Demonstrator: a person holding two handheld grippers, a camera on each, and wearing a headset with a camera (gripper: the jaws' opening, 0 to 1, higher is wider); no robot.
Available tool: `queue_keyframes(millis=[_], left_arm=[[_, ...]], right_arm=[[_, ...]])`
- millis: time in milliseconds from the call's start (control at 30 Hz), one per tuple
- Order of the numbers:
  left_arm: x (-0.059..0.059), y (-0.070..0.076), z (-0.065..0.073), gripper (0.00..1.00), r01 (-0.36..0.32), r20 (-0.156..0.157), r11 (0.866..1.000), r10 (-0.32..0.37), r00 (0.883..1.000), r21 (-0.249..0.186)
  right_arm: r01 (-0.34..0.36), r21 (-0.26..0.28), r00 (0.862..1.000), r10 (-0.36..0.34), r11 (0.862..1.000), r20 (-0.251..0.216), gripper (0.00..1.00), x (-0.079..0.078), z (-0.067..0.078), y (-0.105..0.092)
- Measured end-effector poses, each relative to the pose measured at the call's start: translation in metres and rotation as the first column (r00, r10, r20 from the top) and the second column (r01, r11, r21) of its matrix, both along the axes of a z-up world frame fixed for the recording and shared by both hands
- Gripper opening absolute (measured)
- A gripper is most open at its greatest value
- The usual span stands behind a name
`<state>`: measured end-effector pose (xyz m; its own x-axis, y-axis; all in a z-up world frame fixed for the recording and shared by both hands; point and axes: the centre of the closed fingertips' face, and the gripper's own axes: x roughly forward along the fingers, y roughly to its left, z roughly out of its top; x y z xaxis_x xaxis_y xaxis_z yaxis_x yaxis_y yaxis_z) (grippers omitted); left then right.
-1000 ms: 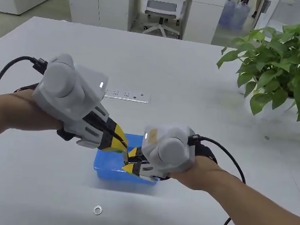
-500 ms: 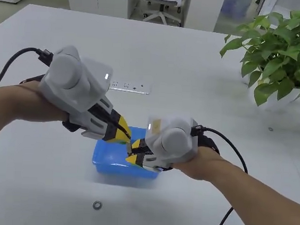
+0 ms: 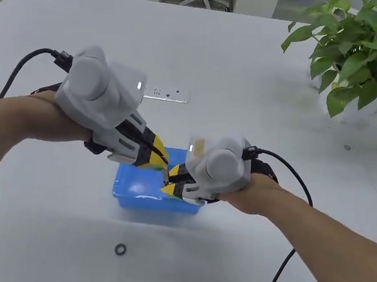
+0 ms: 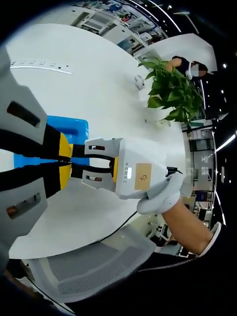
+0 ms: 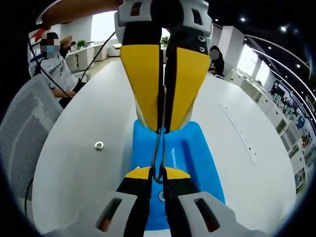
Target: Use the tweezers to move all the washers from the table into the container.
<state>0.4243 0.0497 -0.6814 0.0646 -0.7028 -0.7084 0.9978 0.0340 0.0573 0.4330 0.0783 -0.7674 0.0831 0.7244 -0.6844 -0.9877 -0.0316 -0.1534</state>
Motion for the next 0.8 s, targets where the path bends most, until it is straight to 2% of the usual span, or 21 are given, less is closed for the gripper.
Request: queue_keyframes(millis=[333,800], left_arm=[[0.012,-0.001,-0.015,0.05,0.0,-0.024,1.0,0.0,1.0,0.003],[0.017,-0.002,-0.028,0.05,0.004,-0.047,1.0,-0.004,0.999,0.002]], right_arm=[[0.01,-0.005,0.999,-0.01,1.0,-0.032,0.1,0.01,-0.016,-0.001],[0.003,-0.018,0.998,-0.004,1.0,-0.061,0.1,0.011,-0.029,-0.002]])
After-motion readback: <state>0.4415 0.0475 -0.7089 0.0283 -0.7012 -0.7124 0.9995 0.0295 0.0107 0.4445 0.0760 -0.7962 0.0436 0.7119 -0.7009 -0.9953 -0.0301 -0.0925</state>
